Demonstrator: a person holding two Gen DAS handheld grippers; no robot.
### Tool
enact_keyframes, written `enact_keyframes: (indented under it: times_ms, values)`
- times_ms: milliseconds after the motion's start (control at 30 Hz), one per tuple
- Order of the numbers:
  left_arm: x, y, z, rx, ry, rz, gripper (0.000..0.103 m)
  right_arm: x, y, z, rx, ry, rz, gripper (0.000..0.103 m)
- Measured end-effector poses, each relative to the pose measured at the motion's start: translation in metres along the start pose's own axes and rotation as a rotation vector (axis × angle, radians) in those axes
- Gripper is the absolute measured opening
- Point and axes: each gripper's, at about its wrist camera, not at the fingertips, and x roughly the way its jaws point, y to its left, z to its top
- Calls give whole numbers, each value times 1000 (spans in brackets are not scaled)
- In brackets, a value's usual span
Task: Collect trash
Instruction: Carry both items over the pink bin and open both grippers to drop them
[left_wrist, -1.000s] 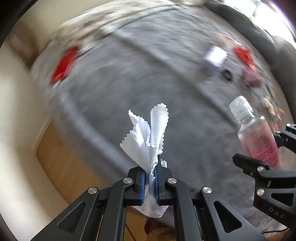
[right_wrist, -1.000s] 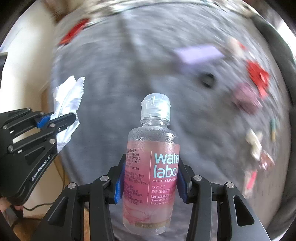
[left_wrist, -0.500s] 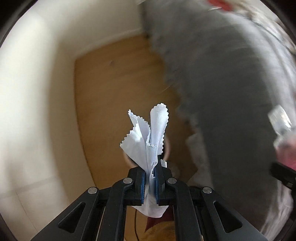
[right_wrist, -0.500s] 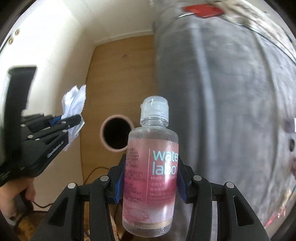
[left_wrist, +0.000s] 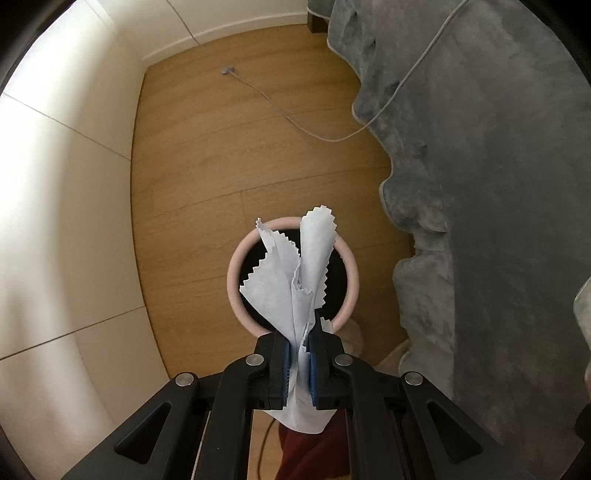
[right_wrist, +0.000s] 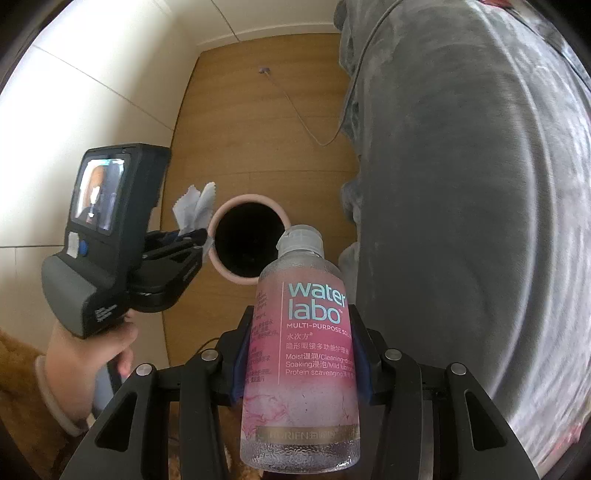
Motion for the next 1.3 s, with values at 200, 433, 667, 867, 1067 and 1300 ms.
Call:
enact_keyframes:
  times_ms: [200, 433, 667, 867, 1067, 1300]
  values:
    - [13, 10, 4, 29, 8, 46, 42, -1, 14, 12, -27, -10, 17, 45]
    - [14, 28, 9, -7, -21, 8, 95, 4, 22, 17, -47, -25, 55, 45]
    - [22, 35, 3, 5, 10, 20, 99, 25, 21, 23, -67, -20, 78, 45]
    - [8, 75, -28, -28, -17, 69, 99, 57, 42, 38, -94, 4, 145, 45]
    - [-4, 111, -49, -101, -26, 90, 99, 93, 70, 54, -135, 32, 169, 45]
    - [-5, 115, -51, -123, -33, 82, 99, 107, 103, 66, -211, 45, 99, 55]
